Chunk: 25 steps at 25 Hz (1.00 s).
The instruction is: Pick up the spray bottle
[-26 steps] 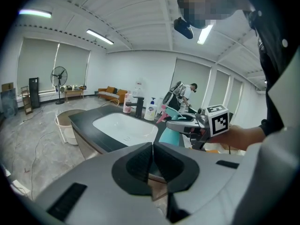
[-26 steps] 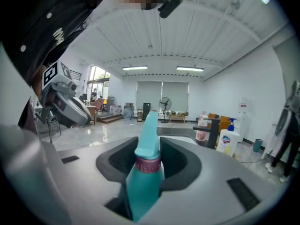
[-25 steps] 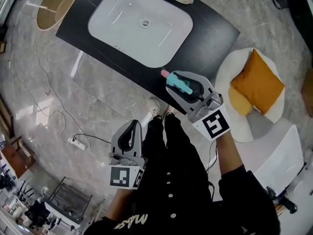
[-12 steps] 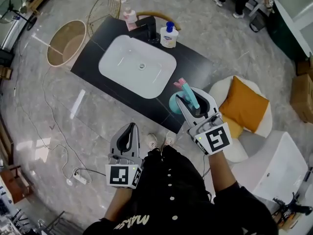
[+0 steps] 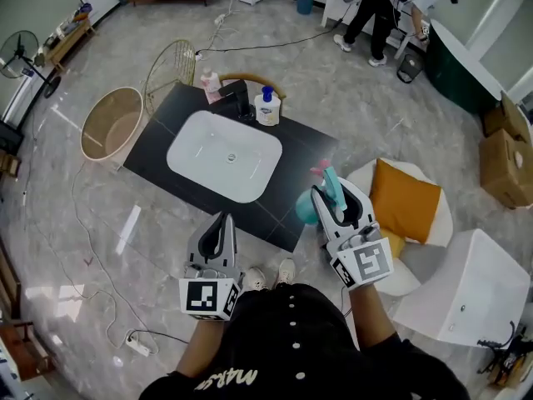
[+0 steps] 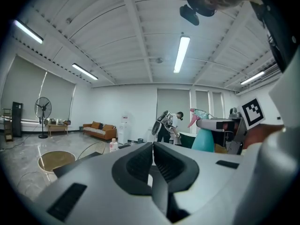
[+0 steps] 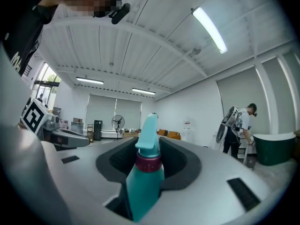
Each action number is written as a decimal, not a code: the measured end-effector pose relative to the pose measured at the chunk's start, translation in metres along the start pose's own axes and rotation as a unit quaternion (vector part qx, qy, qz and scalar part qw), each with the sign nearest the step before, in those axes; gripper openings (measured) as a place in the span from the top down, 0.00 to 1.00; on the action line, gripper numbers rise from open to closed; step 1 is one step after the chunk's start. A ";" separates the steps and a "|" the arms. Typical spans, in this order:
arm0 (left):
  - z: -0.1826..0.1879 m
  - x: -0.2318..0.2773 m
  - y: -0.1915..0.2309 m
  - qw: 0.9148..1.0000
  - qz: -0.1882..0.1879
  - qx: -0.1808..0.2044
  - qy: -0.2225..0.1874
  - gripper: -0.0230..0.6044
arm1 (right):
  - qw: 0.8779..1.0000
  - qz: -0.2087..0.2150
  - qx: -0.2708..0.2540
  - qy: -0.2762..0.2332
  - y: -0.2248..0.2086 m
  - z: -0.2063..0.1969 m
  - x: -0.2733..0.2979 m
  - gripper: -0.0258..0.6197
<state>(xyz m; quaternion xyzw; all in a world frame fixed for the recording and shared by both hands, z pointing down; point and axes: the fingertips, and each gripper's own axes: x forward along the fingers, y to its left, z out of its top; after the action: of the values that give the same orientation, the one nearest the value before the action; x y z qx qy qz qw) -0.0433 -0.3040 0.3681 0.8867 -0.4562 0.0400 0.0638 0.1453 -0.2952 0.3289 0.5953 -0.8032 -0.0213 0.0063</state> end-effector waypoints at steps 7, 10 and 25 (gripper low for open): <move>0.022 0.008 -0.011 0.999 -0.020 0.008 -0.024 0.94 | 0.997 -0.073 0.002 -0.015 -0.032 0.018 -0.038 0.75; 0.027 0.012 -0.014 0.999 -0.026 0.011 -0.031 0.94 | 0.996 -0.088 -0.002 -0.022 -0.037 0.021 -0.049 0.76; 0.031 0.009 -0.014 0.999 -0.021 0.018 -0.031 0.94 | 0.997 -0.082 -0.002 -0.016 -0.034 0.016 -0.044 0.76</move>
<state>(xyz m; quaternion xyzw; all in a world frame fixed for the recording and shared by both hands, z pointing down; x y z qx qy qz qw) -0.0258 -0.3079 0.3373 0.8981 -0.4380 0.0198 0.0343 0.1905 -0.2626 0.3123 0.6585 -0.7519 -0.0323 -0.0070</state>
